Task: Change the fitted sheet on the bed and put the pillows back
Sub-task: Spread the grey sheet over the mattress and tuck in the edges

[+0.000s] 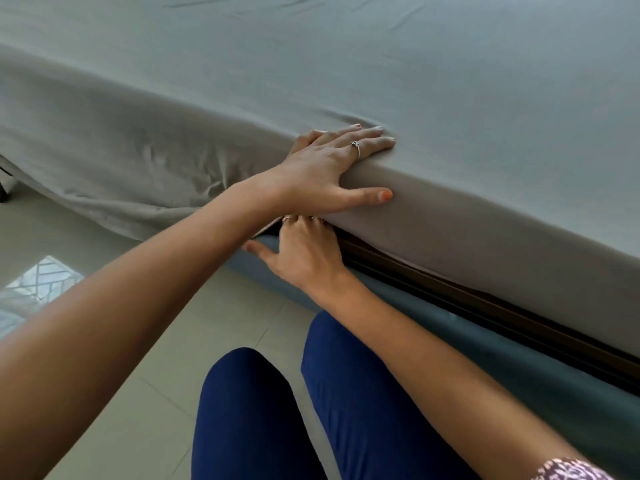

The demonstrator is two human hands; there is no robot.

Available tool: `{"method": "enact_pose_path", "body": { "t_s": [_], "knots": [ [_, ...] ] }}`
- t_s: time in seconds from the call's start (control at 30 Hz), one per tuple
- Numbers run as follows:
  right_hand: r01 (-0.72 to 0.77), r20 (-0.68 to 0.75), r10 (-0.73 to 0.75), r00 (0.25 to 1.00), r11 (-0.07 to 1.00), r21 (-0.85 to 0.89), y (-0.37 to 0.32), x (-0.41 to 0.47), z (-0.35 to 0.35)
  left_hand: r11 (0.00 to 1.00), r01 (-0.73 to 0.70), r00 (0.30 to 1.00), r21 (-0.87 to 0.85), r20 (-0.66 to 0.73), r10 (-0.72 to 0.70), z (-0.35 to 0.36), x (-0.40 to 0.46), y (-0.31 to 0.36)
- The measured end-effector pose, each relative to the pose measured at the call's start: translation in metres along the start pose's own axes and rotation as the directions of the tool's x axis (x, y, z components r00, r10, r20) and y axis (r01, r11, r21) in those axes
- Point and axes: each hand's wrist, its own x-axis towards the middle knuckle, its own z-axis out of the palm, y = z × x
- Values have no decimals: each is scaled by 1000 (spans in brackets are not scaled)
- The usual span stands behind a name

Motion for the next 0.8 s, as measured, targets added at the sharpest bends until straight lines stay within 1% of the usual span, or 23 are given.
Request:
{"method": "enact_pose_path", "body": {
  "t_s": [0.07, 0.13, 0.23, 0.33, 0.4, 0.47, 0.53, 0.67, 0.73, 0.8],
  "knots": [
    [92, 61, -96, 993, 994, 64, 18, -6, -2, 1000, 5, 1000, -15, 7, -5, -3, 0, -1],
    [199, 131, -219, 967, 969, 149, 34, -10, -9, 1000, 6, 1000, -21, -1, -6, -4, 1, -2],
    [264, 221, -329, 918, 923, 280, 50, -8, -21, 1000, 6, 1000, 11, -18, -6, -3, 0, -2],
    [249, 243, -339, 909, 909, 334, 53, -8, -26, 999, 4, 1000, 34, -20, -3, -3, -1, -1],
    [201, 251, -300, 921, 914, 353, 47, -10, -25, 1000, 9, 1000, 22, -15, -9, -4, -1, -2],
    [144, 262, -219, 940, 950, 276, 36, -12, -22, 1000, 16, 1000, 9, -3, -16, -5, -1, -1],
    [101, 287, -136, 948, 986, 131, 21, -12, -20, 1000, 25, 1000, 6, 10, -25, -6, -1, -1],
    [15, 369, 13, 929, 997, -73, -5, -10, -27, 1000, 24, 1000, -9, 13, -24, -5, 0, -2],
    [13, 387, 38, 921, 992, -129, -16, -19, -36, 1000, 18, 1000, -20, 14, -18, -4, 0, -3],
    [51, 361, -2, 932, 991, -126, -22, -34, -42, 999, 4, 1000, -51, 21, -3, -4, 0, -5]
  ]
}}
